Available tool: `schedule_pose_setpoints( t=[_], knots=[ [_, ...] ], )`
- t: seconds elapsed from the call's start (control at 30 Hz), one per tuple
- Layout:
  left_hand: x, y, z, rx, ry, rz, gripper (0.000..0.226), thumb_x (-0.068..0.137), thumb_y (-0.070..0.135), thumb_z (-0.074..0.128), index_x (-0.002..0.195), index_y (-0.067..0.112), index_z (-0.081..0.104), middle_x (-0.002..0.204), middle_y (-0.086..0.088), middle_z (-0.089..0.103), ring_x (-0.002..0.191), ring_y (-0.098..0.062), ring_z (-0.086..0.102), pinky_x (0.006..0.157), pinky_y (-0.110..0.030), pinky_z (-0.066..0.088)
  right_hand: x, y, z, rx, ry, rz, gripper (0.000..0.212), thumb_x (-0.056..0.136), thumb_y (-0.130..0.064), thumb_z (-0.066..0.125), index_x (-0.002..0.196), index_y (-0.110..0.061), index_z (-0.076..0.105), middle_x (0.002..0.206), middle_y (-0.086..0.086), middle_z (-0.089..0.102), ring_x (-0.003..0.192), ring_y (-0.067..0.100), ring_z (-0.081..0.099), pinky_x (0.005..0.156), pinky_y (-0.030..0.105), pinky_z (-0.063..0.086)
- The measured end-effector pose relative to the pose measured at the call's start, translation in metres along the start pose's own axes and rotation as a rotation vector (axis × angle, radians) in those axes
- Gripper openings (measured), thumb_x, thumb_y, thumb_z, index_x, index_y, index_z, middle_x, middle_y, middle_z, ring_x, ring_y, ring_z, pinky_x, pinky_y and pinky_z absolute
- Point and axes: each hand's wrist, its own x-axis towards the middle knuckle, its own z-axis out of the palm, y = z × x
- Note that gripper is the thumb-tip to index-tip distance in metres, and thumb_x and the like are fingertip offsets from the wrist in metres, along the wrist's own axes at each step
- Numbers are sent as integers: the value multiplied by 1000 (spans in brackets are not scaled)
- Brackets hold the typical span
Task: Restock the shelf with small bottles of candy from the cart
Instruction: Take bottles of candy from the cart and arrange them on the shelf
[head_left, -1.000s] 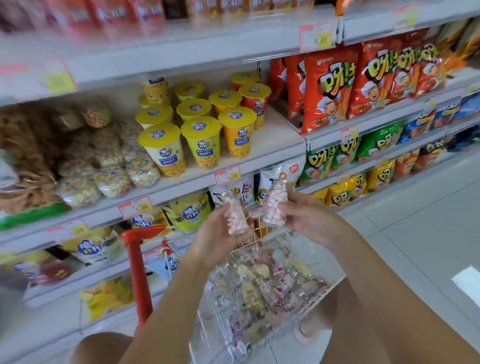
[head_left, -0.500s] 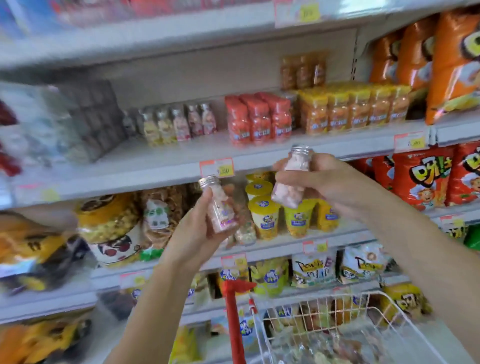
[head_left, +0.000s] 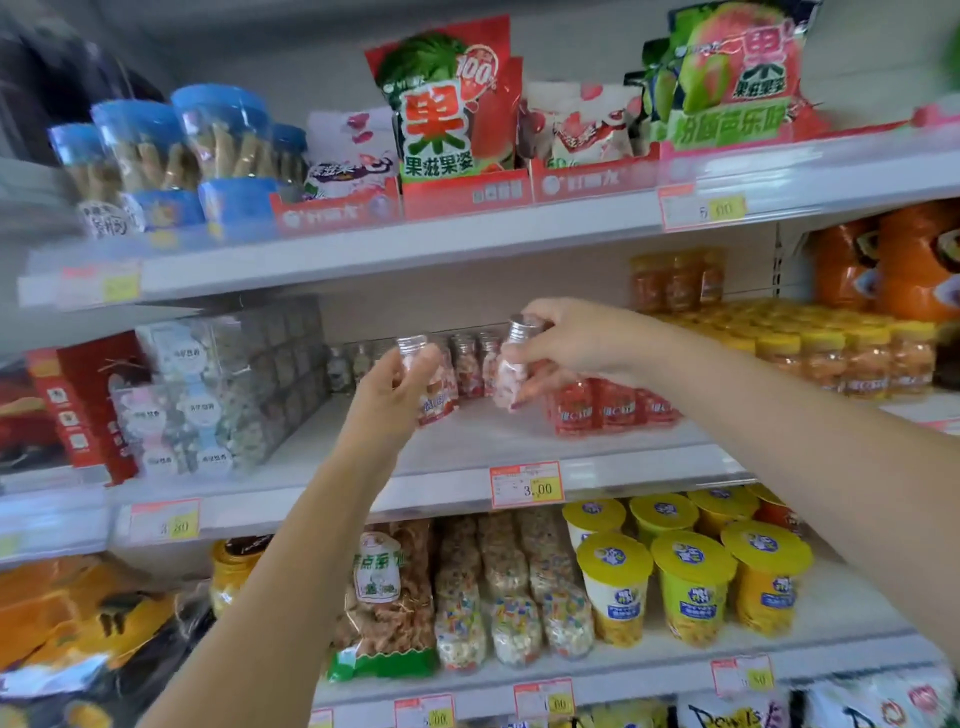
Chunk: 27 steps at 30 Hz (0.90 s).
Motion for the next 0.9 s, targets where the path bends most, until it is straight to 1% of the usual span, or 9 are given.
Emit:
schedule_pose_setpoints(
  t=[0.07, 0.13, 0.3, 0.4, 0.5, 0.67, 0.77, 0.83, 0.9],
  knots=[
    [15, -2, 2, 131, 25, 33, 40, 90, 54, 49, 98, 15, 58, 93, 4, 60, 84, -10, 56, 71, -22, 42, 14, -5, 6, -303, 73, -28, 31, 86, -17, 70, 107, -2, 53, 91, 13, 68, 63, 15, 66, 53, 23, 55],
    [26, -11, 4, 221, 9, 19, 41, 93, 45, 51, 85, 5, 52, 77, -5, 49, 70, -16, 45, 61, -25, 34, 29, -4, 12, -615, 113, -43, 34, 79, -33, 75, 93, -7, 59, 75, 4, 68, 57, 10, 60, 49, 21, 43],
    [44, -36, 5, 335, -92, -55, 40, 92, 41, 55, 93, 1, 58, 91, -17, 66, 66, -15, 52, 62, -26, 44, 69, 9, 31, -961, 119, -73, 48, 79, -44, 72, 103, -3, 62, 92, 11, 70, 73, 20, 56, 52, 27, 34],
    [53, -42, 4, 362, -132, -33, 46, 88, 41, 61, 106, 0, 61, 98, -17, 66, 73, -14, 57, 69, -28, 53, 88, 19, 35, -1054, 84, -80, 46, 78, -41, 73, 103, -4, 62, 99, 12, 68, 81, 22, 59, 52, 26, 33],
    [60, -40, -2, 464, -196, -33, 48, 79, 37, 73, 108, 0, 62, 88, 1, 62, 69, -10, 55, 56, -11, 45, 101, 18, 35, -1126, 10, -6, 49, 76, -40, 75, 107, -4, 65, 102, 11, 70, 79, 20, 58, 51, 23, 34],
    [68, -46, 6, 539, -191, -89, 40, 72, 27, 81, 101, 14, 55, 85, 5, 58, 82, -16, 55, 72, -25, 41, 110, 4, 31, -1321, -94, 32, 52, 74, -35, 79, 113, -4, 64, 107, 6, 69, 89, 20, 63, 60, 23, 43],
    [77, -48, 18, 552, -117, -71, 41, 73, 22, 81, 104, 10, 58, 89, 0, 60, 80, -15, 55, 71, -24, 42, 118, 4, 32, -1422, -97, 51, 34, 81, -29, 74, 106, -7, 63, 96, 6, 63, 74, 19, 57, 50, 22, 36],
    [84, -47, 26, 612, -102, -37, 38, 75, 19, 79, 106, 4, 63, 90, -5, 63, 79, -17, 56, 72, -25, 44, 127, 9, 32, -1428, -58, 92, 16, 84, -24, 71, 88, -10, 63, 75, 1, 55, 57, 12, 45, 46, 20, 32],
    [92, -49, 34, 692, -104, -38, 31, 79, 20, 76, 100, 0, 67, 91, -11, 66, 78, -21, 59, 75, -28, 50, 135, 13, 32, -1391, 1, 111, 28, 84, -20, 71, 66, -12, 51, 64, -2, 45, 52, 10, 38, 45, 19, 31]
  ],
)
